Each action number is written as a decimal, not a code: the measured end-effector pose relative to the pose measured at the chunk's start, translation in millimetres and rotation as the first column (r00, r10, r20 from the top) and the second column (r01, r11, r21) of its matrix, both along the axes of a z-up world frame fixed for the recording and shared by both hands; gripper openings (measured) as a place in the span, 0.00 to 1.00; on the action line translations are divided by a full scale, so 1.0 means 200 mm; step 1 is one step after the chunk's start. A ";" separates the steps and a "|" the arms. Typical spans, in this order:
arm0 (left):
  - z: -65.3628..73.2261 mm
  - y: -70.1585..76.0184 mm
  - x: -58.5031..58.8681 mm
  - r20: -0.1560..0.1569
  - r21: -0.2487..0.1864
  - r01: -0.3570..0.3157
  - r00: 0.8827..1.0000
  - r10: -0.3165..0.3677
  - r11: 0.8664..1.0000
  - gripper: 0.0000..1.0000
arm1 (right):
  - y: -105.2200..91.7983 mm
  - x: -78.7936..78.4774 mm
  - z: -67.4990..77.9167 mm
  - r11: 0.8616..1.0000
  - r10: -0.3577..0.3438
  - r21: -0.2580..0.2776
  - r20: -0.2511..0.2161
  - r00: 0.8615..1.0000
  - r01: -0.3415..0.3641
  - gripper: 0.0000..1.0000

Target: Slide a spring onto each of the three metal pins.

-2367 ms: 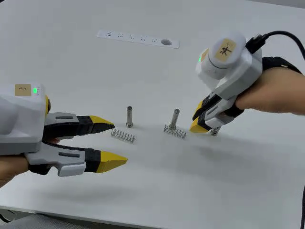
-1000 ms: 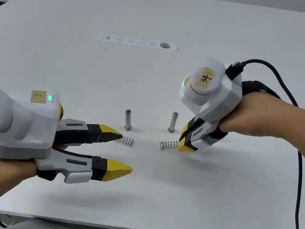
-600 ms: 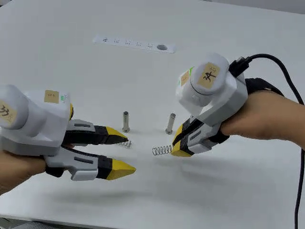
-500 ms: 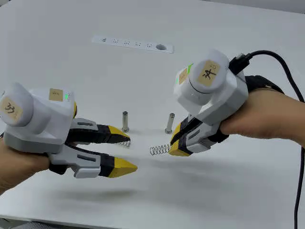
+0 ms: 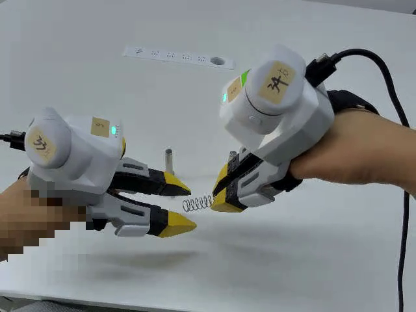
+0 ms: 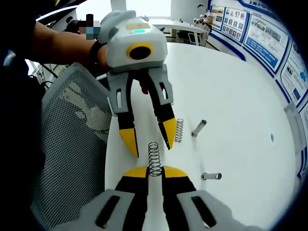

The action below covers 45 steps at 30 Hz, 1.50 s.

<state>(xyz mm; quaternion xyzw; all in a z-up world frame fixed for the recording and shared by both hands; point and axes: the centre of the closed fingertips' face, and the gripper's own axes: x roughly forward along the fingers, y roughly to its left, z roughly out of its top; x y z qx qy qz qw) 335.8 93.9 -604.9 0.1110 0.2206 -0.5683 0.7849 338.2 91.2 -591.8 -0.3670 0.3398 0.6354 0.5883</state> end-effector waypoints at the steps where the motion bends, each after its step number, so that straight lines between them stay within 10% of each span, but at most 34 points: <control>1: 0.00 0.00 0.00 0.002 0.001 0.003 1.000 -0.003 1.000 0.29 | 0.00 0.00 0.00 1.000 0.002 0.002 0.001 1.000 -0.002 0.11; 25: 0.04 -0.04 -0.02 0.070 -0.007 0.066 0.995 -0.066 0.998 0.11 | 0.00 -0.03 -0.01 1.000 0.017 0.010 -0.014 1.000 -0.017 0.16; 45: 0.03 -0.06 -0.05 0.052 -0.004 0.089 0.995 -0.089 0.996 0.11 | 0.12 -0.09 0.10 0.995 0.062 0.081 0.005 0.998 -0.062 0.12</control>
